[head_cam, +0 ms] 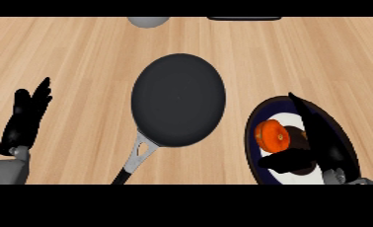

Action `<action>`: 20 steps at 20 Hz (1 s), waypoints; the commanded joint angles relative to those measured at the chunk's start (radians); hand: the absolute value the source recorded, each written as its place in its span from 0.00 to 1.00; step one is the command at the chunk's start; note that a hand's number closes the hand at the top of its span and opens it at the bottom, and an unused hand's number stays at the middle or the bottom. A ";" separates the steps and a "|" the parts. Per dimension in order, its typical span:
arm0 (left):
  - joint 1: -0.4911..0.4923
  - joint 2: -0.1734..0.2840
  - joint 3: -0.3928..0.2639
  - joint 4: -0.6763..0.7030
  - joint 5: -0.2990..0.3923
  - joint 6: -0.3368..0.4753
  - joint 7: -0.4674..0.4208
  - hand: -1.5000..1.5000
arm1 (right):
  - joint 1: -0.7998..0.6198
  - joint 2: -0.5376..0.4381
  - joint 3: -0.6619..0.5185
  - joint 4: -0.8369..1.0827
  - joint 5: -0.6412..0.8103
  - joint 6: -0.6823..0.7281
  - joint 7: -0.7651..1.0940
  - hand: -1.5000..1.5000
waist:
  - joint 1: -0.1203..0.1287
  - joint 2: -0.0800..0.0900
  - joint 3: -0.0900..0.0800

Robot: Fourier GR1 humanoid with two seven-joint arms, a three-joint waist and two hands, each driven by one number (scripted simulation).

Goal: Pick the squash from the plate and place it in the pan

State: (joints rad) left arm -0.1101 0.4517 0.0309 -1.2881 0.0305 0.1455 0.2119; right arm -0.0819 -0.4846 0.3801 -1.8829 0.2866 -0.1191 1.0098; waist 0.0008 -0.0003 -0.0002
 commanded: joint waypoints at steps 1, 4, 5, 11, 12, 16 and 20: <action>-0.014 -0.016 0.029 0.027 -0.023 -0.014 -0.012 0.50 | -0.038 0.027 -0.035 -0.060 0.015 0.098 0.126 0.00 | -0.002 0.000 0.000; -0.023 -0.008 0.041 -0.020 -0.043 -0.037 0.046 0.50 | 0.028 0.059 -0.070 0.041 0.033 0.092 -0.035 0.00 | -0.002 0.000 0.000; -0.010 -0.052 0.043 0.027 -0.048 -0.021 -0.009 0.50 | 0.005 0.076 -0.080 0.046 0.030 0.114 -0.006 0.00 | -0.001 0.000 0.000; -0.016 -0.065 0.068 0.001 -0.079 -0.041 0.009 0.50 | 0.038 0.134 -0.090 0.029 0.069 0.161 0.021 0.00 | -0.002 0.000 0.000; -0.006 -0.059 0.075 0.010 -0.075 -0.041 -0.011 0.50 | 0.016 0.174 -0.041 0.146 0.123 0.112 -0.045 0.00 | 0.001 0.000 0.000; -0.067 -0.070 0.086 0.077 -0.088 -0.063 -0.011 0.50 | -0.045 0.154 -0.111 0.210 0.093 0.196 -0.095 1.00 | -0.001 0.001 0.000; 0.028 -0.045 0.105 -0.068 -0.060 -0.090 0.035 0.50 | -0.009 0.151 -0.034 0.149 0.260 0.145 -0.067 1.00 | 0.004 -0.001 0.000</action>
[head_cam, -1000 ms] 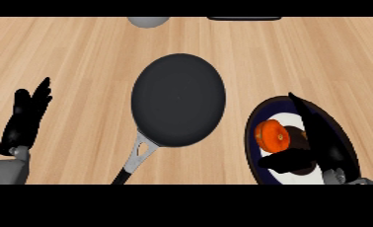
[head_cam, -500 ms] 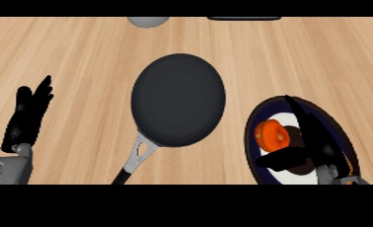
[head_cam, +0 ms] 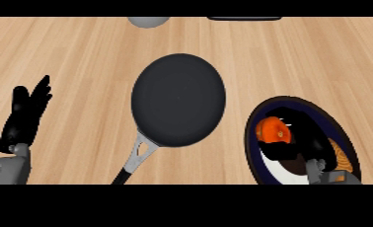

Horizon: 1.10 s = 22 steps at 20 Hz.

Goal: Pick the squash from the plate and place it in the pan

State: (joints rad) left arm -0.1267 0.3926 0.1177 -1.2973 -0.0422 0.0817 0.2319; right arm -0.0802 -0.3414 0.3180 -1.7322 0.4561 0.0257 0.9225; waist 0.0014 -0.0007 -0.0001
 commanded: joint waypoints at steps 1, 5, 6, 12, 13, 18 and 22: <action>-0.004 0.000 0.013 0.010 -0.037 0.008 -0.010 0.50 | 0.047 0.011 0.014 0.009 0.107 -0.034 -0.054 1.00 | -0.003 0.000 0.000; -0.018 0.016 0.058 0.048 -0.011 -0.057 -0.030 0.50 | 0.024 0.019 -0.033 -0.059 0.124 0.036 -0.002 1.00 | -0.005 0.000 0.000; 0.000 -0.004 0.058 0.039 -0.024 -0.043 -0.022 0.50 | 0.024 0.057 -0.039 0.043 0.157 -0.015 -0.081 1.00 | -0.002 0.000 0.000; 0.034 -0.016 0.049 -0.023 -0.030 -0.029 -0.009 0.50 | 0.163 -0.095 0.048 -0.150 0.204 0.100 -0.154 1.00 | -0.012 -0.004 0.000; 0.032 -0.026 0.033 -0.030 -0.043 -0.019 0.001 0.50 | 0.168 -0.150 0.077 -0.196 0.229 0.144 -0.162 1.00 | -0.018 -0.006 -0.001; 0.077 -0.026 0.049 -0.071 -0.024 -0.031 0.001 0.50 | 0.377 -0.311 0.091 -0.363 0.346 0.047 -0.339 1.00 | -0.023 -0.009 0.001; 0.032 -0.015 0.055 -0.046 -0.021 -0.036 0.036 0.50 | 0.281 -0.290 0.070 -0.467 0.487 -0.097 -0.379 1.00 | -0.027 -0.012 0.002</action>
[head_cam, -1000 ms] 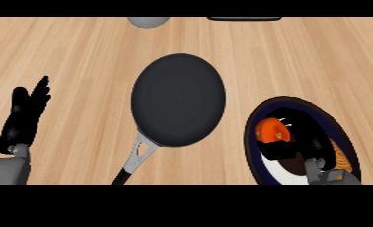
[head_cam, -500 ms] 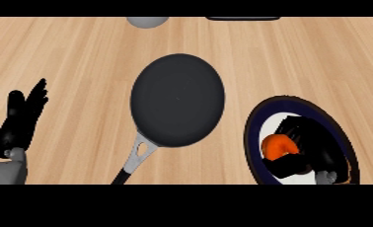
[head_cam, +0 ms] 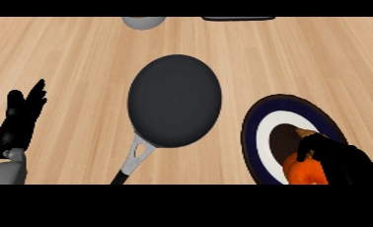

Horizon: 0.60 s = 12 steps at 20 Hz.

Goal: Pick the squash from the plate and place it in the pan

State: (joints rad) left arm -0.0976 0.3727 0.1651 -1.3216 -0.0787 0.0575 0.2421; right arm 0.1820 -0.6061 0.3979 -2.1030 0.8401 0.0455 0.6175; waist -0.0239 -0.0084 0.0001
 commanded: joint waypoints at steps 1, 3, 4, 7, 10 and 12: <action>0.006 -0.020 -0.007 0.002 -0.014 0.022 -0.002 0.50 | -0.013 -0.024 -0.025 -0.160 0.094 -0.111 -0.070 1.00 | -0.003 -0.002 0.000; -0.008 -0.032 -0.009 0.032 -0.013 0.019 -0.017 0.50 | 0.008 0.002 -0.013 -0.173 0.102 -0.168 -0.124 1.00 | 0.003 0.004 0.000; -0.045 -0.018 -0.014 -0.020 -0.014 0.017 0.043 0.50 | -0.046 0.035 0.013 -0.201 0.110 -0.124 -0.074 1.00 | 0.016 0.005 0.000; -0.003 -0.037 -0.022 -0.020 -0.028 0.013 -0.004 0.50 | -0.092 0.105 0.068 -0.268 0.161 -0.026 0.024 1.00 | 0.025 0.007 -0.001; -0.066 -0.019 0.002 0.029 -0.014 -0.009 0.003 0.50 | -0.258 0.211 0.116 -0.199 0.170 0.048 0.091 1.00 | 0.030 0.010 -0.001; -0.031 -0.044 -0.018 -0.011 -0.032 0.003 0.017 0.50 | -0.322 0.251 0.045 -0.106 0.110 0.046 0.046 1.00 | 0.031 0.009 0.000</action>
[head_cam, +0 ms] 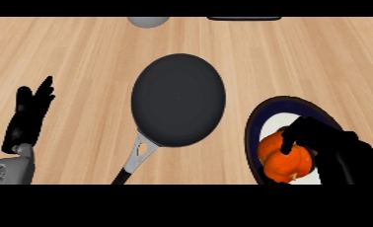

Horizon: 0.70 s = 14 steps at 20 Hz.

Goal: Pick the squash from the plate and place it in the pan

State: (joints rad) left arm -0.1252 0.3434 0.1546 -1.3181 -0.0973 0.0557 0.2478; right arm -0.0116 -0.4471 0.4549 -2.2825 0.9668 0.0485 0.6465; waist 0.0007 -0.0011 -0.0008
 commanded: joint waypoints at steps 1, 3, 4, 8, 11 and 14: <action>0.031 -0.024 -0.012 -0.048 -0.011 0.006 0.014 0.50 | -0.137 0.125 0.017 -0.008 -0.005 0.099 0.106 1.00 | 0.007 0.000 0.000; -0.011 0.001 0.000 -0.011 -0.016 -0.009 0.009 0.50 | -0.168 0.201 0.038 0.199 0.042 -0.032 0.028 1.00 | 0.007 0.002 0.001; -0.064 0.002 0.001 0.038 -0.021 -0.005 0.020 0.50 | -0.241 0.262 0.085 0.203 0.063 0.017 0.100 1.00 | 0.006 0.003 0.000; -0.038 -0.029 -0.020 0.007 -0.042 0.021 0.020 0.50 | -0.386 0.378 -0.020 0.457 -0.003 -0.071 0.044 1.00 | 0.016 0.005 0.001; -0.042 0.001 0.025 0.059 -0.002 -0.027 -0.037 0.50 | -0.430 0.432 -0.057 0.633 -0.016 -0.143 -0.023 1.00 | 0.012 0.006 0.001; -0.014 0.001 0.015 0.004 -0.021 -0.019 0.001 0.50 | -0.559 0.444 -0.111 0.778 -0.085 -0.161 -0.014 1.00 | 0.016 0.004 0.001</action>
State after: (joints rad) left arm -0.1475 0.3433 0.1695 -1.2977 -0.1092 0.0372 0.2371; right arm -0.4695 -0.0488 0.3878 -1.6877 0.9286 -0.0492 0.6572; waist 0.0156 0.0036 -0.0003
